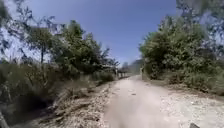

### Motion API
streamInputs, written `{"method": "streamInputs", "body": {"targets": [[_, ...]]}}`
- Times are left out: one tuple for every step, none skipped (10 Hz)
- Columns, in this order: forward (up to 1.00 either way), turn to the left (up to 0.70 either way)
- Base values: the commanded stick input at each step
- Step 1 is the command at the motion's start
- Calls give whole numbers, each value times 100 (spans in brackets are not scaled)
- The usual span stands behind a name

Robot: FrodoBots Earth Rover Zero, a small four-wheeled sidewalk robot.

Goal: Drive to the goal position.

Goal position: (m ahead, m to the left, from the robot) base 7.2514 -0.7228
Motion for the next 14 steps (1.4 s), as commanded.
{"method": "streamInputs", "body": {"targets": [[45, 2], [45, 2], [45, 2], [45, 2], [45, 2], [45, 2], [45, 2], [45, 2], [45, 2], [45, 2], [45, 2], [45, 2], [45, 2], [45, 2]]}}
